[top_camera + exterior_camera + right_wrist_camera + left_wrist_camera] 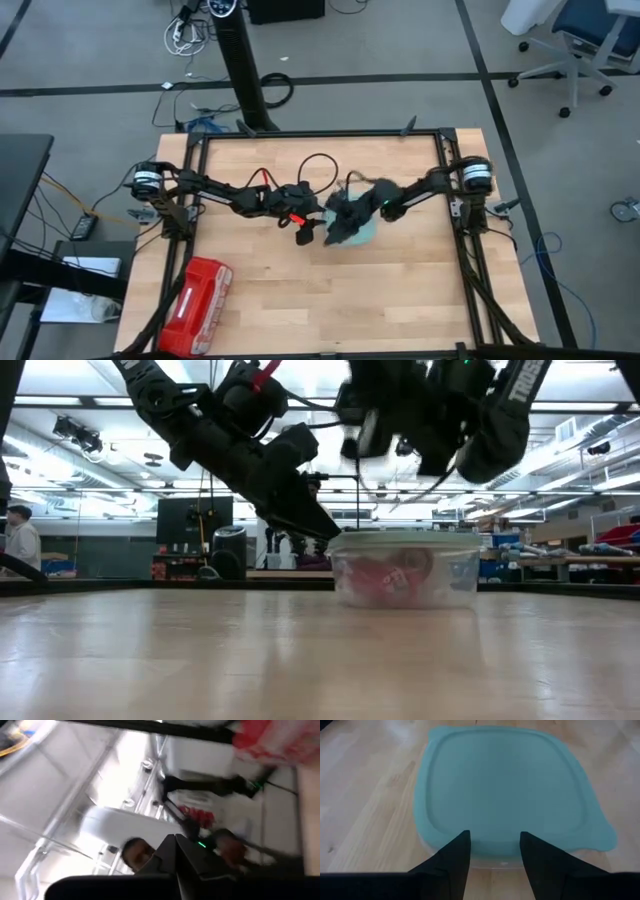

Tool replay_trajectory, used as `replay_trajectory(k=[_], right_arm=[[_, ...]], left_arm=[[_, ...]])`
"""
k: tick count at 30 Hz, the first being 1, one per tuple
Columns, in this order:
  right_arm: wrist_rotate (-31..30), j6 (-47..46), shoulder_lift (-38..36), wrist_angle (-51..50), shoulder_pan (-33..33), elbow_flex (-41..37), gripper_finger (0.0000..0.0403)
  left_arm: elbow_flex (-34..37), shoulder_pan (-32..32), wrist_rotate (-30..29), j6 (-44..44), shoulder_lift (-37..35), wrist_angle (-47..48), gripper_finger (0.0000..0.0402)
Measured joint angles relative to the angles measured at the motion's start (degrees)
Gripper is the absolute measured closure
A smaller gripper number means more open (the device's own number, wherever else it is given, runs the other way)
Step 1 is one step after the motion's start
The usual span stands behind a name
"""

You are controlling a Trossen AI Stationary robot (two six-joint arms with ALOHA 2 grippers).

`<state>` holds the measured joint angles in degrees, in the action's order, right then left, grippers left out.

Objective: Roll bandage
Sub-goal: Close the green tupperware

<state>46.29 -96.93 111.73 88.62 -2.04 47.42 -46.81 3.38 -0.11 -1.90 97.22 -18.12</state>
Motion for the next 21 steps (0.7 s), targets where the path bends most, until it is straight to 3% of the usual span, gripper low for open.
replay_trajectory(k=[8, 12, 21], right_arm=[[1.99, -1.77, -6.03, -1.68, -1.32, -2.02, 0.0402], [-0.96, 0.67, -6.25, -6.22, -4.72, -8.07, 0.0402], [-2.32, 1.66, -10.56, 0.93, -12.11, -19.34, 0.04]], left_arm=[[-0.06, 0.0, 0.23, -0.04, -0.07, 1.02, 0.0225], [-0.07, -0.07, 0.29, -0.09, -0.07, 1.02, 0.0225], [-0.05, -0.11, 1.21, -0.28, -0.06, 0.67, 0.0225]])
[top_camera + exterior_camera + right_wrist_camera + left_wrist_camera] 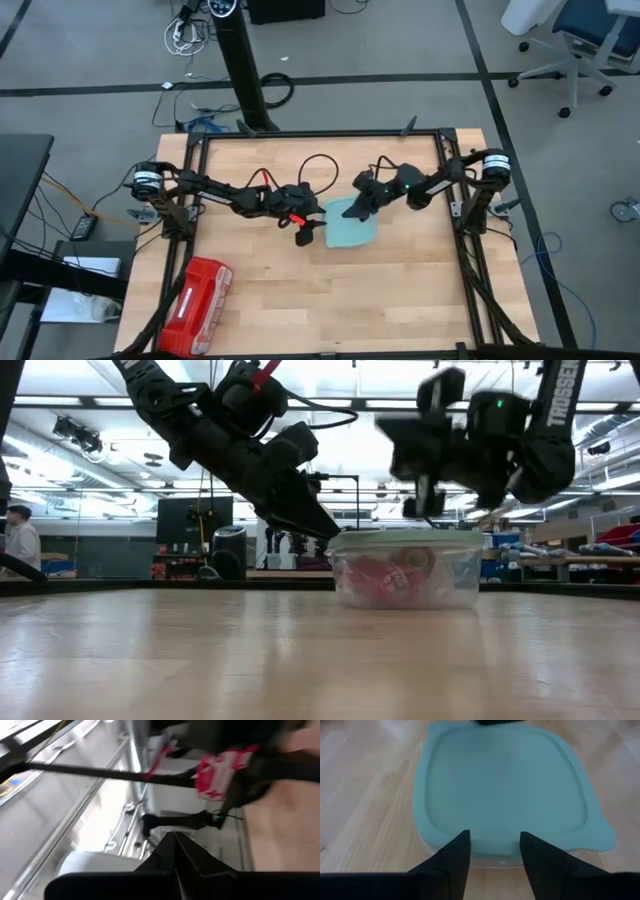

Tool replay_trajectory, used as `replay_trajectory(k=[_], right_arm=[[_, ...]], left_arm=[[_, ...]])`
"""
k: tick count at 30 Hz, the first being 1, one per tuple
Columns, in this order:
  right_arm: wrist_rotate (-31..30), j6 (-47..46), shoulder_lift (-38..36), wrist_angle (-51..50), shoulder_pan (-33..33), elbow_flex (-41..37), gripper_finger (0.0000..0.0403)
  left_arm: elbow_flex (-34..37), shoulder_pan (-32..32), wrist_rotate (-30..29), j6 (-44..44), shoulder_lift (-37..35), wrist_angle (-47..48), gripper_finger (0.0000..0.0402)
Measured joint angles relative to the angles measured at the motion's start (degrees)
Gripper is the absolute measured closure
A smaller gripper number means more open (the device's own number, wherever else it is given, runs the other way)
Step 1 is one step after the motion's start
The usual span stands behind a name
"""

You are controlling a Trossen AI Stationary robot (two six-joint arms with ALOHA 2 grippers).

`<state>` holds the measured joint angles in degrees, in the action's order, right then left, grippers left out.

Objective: Roll bandage
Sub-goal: Close the green tupperware

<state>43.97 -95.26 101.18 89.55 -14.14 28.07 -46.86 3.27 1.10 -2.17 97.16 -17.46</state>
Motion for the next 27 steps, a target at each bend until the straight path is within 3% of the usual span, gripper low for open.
replay_trajectory(k=[7, 21, 27], right_arm=[[0.44, 3.48, 0.62, -3.17, -3.78, -3.68, 0.0401], [-0.26, 7.18, 0.47, -7.22, -3.99, -3.74, 0.0399], [-0.83, 7.77, 0.51, -7.16, -3.9, -3.76, 0.0401]], left_arm=[[0.03, -0.02, -0.02, 0.1, 0.05, -0.83, 0.0225], [-2.84, -1.28, 1.84, 4.19, 0.08, -0.28, 0.0225], [-7.48, -4.28, 1.66, 6.61, 0.08, 7.63, 0.0225]])
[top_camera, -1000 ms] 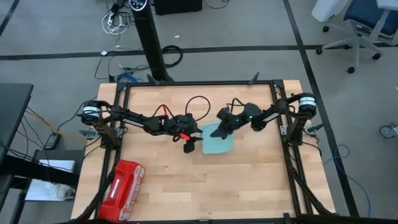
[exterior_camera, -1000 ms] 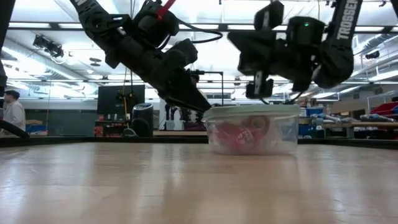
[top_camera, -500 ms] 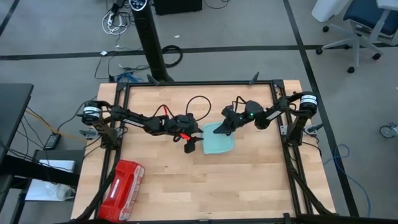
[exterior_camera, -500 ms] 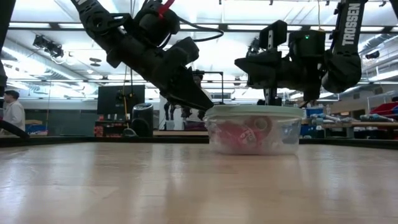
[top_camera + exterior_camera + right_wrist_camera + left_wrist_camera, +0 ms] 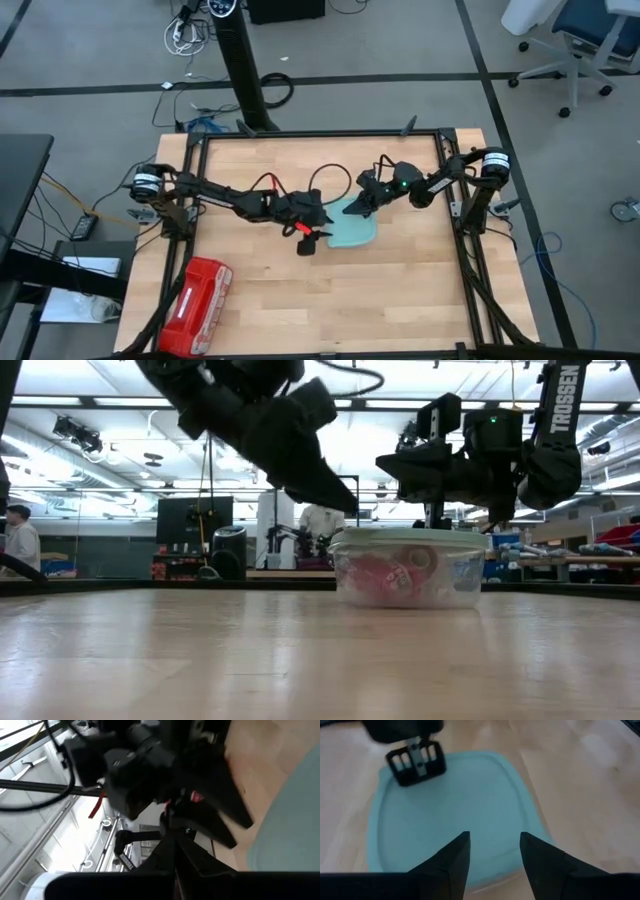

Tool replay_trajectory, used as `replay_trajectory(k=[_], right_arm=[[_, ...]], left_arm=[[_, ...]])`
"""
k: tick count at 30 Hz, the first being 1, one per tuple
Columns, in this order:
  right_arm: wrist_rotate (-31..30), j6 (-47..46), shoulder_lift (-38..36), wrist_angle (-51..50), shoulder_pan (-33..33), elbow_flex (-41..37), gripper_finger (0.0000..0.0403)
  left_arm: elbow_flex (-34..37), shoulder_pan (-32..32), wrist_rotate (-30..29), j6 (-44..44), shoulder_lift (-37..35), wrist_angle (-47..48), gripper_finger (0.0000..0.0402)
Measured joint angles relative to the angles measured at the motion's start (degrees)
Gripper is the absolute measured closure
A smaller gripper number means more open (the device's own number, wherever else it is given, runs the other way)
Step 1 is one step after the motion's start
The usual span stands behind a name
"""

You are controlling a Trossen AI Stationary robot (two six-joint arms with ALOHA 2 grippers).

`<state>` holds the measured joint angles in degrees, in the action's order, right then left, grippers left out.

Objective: Roll bandage
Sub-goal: Close the green tupperware

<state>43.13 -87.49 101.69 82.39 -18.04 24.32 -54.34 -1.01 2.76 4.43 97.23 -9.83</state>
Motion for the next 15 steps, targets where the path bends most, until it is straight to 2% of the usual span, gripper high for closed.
replay_trajectory(k=[5, 10, 15], right_arm=[[-0.49, 0.16, 0.04, -0.02, 0.02, 0.0, 0.0399], [-2.28, 0.18, 0.11, 0.4, 0.05, -0.02, 0.0401], [-3.05, 0.18, 0.13, 0.53, 0.07, -0.02, 0.0399]], left_arm=[[-3.34, -2.22, -4.12, 2.9, 0.0, 5.42, 0.0225], [-3.64, -3.72, -6.22, 6.71, 0.0, 5.31, 0.0225], [-3.73, -4.18, -7.23, 6.53, 1.31, 5.2, 0.0225]])
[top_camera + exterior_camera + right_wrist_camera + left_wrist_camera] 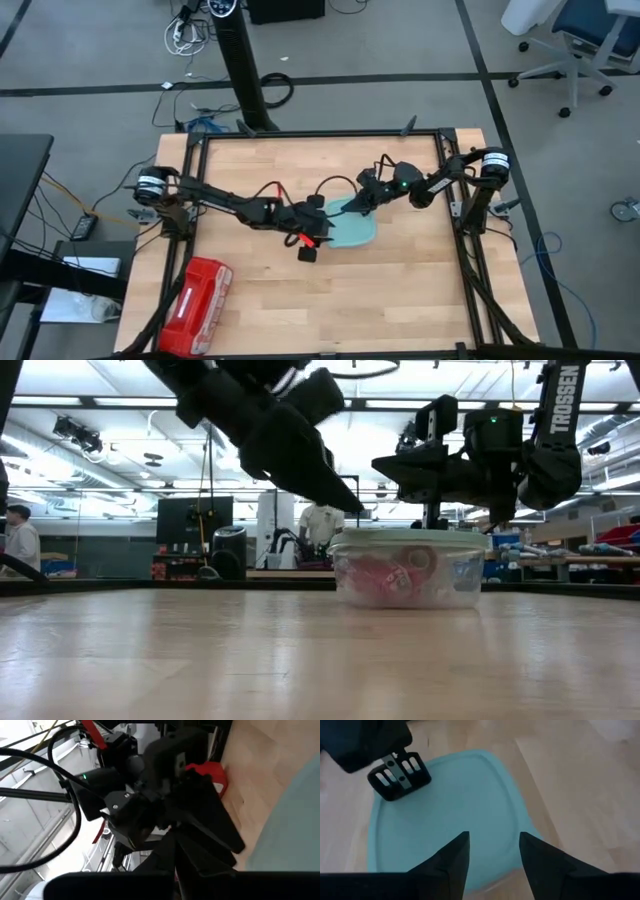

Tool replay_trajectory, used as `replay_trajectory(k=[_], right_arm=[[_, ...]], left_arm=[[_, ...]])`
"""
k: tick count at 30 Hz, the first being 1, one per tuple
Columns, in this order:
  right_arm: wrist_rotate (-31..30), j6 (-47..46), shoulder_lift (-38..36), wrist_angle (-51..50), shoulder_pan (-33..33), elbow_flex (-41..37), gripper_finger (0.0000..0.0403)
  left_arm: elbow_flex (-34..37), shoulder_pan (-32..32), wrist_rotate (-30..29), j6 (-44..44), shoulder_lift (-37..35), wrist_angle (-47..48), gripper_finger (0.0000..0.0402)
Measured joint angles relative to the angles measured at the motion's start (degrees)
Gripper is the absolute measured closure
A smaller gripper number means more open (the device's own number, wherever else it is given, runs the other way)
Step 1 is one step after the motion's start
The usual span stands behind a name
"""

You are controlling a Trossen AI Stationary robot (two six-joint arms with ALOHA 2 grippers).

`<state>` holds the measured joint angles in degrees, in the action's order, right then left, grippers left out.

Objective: Roll bandage
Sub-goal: Close the green tupperware

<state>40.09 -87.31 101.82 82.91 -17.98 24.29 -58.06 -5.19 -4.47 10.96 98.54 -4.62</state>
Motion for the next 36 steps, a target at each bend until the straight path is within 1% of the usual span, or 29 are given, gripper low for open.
replay_trajectory(k=[4, 8, 10, 13, 21, 24, 28, 31, 32, 33, 35, 36], right_arm=[[-0.27, 0.03, 0.0, -0.12, 0.0, 0.12, 0.04], [-0.25, 0.34, 0.02, -0.11, 0.0, 0.19, 0.0401], [-0.15, 0.52, 0.02, -0.11, 0.0, 0.19, 0.0401], [-0.17, 0.73, 0.04, -0.06, 0.13, 0.23, 0.0398], [-0.05, 0.95, 0.04, 0.09, 0.39, 0.28, 0.0401], [1.57, -2.44, 0.24, 4.91, 0.62, 0.36, 0.0398], [2.51, -5.15, -5.1, 6.35, 2.09, 2.18, 0.0395], [4.73, -7.47, -8.17, 5.77, 3.0, 2.37, 0.0399], [5.01, -6.33, -8.93, 5.13, 3.06, 2.37, 0.04], [4.97, -3.0, -9.23, 1.11, 2.98, 2.11, 0.0401], [4.18, 3.89, -8.08, -18.29, 2.38, 0.72, 0.04], [5.11, 5.58, -6.74, -21.15, 1.8, 0.8, 0.0398]], left_arm=[[-3.71, -0.75, -1.37, 0.39, 3.41, 3.35, 0.0225], [-10.21, -1.46, -4.91, 1.12, 6.55, 10.93, 0.0225], [-13.15, -1.31, -5.37, 1.13, 7.97, 14.04, 0.0225], [-15.14, -1.23, -5.52, 0.99, 9.39, 16.71, 0.0225], [-15.51, -1.29, -5.41, -1.01, 10.01, 18.1, 0.0225], [-15.47, -1.29, -5.4, -1.03, 9.99, 18.1, 0.0225], [-15.41, -1.29, -5.42, -0.96, 10.01, 17.9, 0.0225], [-15.4, -1.31, -5.6, -0.96, 10.03, 17.89, 0.0225], [-15.39, -1.31, -5.63, -0.97, 10.03, 17.86, 0.0225], [-15.39, -1.31, -5.62, -0.99, 10.05, 17.86, 0.0225], [-15.37, -1.31, -5.62, -0.96, 10.05, 17.88, 0.0225], [-15.48, -1.3, -6.04, -0.97, 10.05, 17.64, 0.0225]])
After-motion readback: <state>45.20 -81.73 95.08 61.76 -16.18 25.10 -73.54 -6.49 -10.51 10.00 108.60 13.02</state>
